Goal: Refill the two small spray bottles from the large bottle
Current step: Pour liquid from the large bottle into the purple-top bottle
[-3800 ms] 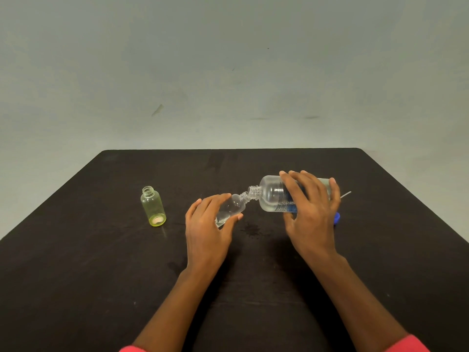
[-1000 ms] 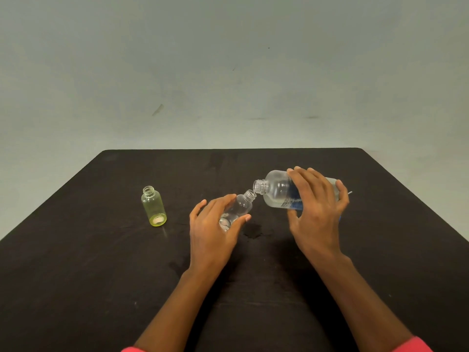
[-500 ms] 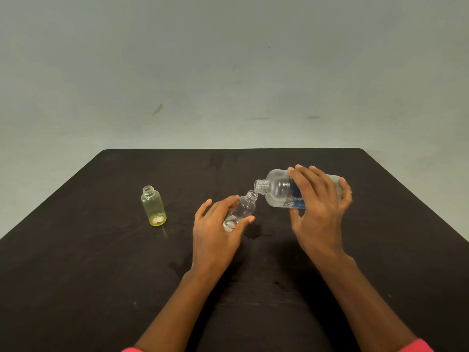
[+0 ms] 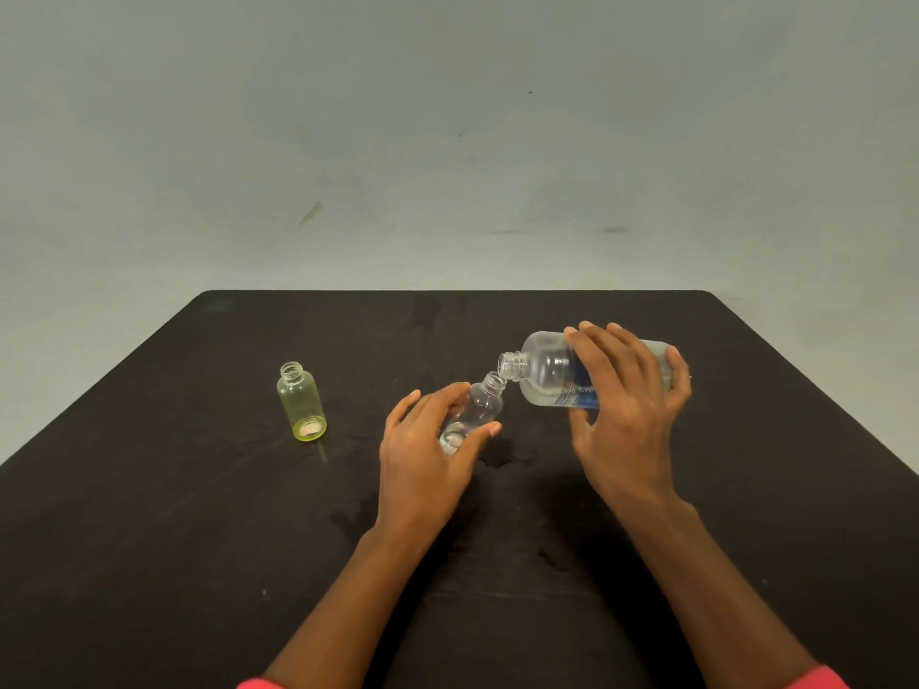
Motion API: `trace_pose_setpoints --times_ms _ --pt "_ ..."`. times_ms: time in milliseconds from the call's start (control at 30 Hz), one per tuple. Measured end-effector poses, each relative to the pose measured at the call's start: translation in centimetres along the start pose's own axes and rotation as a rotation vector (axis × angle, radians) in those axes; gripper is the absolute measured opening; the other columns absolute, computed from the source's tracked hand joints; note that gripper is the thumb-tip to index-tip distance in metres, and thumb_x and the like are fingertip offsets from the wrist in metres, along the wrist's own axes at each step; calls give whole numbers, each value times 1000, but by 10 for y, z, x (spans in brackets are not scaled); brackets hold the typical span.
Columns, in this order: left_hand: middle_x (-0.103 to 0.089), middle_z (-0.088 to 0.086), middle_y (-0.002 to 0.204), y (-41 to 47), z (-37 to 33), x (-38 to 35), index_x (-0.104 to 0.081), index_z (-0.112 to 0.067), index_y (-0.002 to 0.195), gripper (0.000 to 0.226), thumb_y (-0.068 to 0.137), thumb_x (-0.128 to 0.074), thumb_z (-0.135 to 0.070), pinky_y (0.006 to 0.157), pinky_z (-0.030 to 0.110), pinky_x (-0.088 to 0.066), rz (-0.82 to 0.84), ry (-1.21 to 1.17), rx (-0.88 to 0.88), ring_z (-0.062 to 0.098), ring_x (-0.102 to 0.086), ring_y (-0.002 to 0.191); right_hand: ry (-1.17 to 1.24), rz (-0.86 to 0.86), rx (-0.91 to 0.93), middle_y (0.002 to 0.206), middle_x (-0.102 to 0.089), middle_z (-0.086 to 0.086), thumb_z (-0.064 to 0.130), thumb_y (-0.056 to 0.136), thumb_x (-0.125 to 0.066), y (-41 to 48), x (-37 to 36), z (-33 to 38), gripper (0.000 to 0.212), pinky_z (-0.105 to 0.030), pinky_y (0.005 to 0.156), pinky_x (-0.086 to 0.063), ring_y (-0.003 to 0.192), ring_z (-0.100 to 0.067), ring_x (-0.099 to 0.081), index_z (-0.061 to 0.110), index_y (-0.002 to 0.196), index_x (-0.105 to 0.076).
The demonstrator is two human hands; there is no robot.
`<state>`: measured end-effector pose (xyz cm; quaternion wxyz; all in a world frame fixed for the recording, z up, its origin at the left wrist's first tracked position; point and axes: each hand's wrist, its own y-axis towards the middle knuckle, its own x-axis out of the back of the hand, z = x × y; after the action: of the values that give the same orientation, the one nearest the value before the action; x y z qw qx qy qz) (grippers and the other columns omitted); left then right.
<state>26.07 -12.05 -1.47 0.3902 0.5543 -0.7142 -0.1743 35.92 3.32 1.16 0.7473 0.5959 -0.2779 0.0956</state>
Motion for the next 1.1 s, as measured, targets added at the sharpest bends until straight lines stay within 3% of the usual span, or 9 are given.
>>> trace_pose_setpoints --times_ms 267,533,667,833,1100 --pt "-60 -23 95 1 -4 2 -65 -23 109 41 73 -73 -40 103 30 -37 19 3 37 -22 -47 97 -14 -15 11 133 -55 -1 -6 57 -82 0 -1 1 87 -52 113 -12 129 -20 -43 21 131 -46" --pt "-65 -17 99 -1 -5 4 -63 -25 112 43 74 -73 -43 106 23 -31 50 13 63 3 -59 101 -9 -20 11 134 -54 -2 -5 58 -82 0 0 1 87 -50 114 -9 130 -19 -41 22 132 -45" --pt "-67 -12 103 0 -5 4 -63 -25 113 43 74 -76 -38 104 32 -37 75 6 101 13 -59 107 -11 -20 7 134 -55 -2 -5 57 -82 1 1 1 88 -52 113 -10 130 -20 -42 22 132 -45" --pt "-62 -19 98 -1 -8 4 -65 -22 111 42 73 -78 -34 100 42 -45 65 -9 90 -4 -52 100 -15 -21 6 134 -55 -2 -6 56 -81 1 1 0 89 -51 113 -10 130 -21 -42 22 132 -45" --pt "-62 -19 97 -2 -6 4 -65 -24 111 41 73 -78 -35 100 43 -44 78 -31 117 2 -56 102 -13 -15 6 134 -54 -1 -6 58 -80 1 1 0 87 -53 113 -10 131 -20 -42 23 132 -44"
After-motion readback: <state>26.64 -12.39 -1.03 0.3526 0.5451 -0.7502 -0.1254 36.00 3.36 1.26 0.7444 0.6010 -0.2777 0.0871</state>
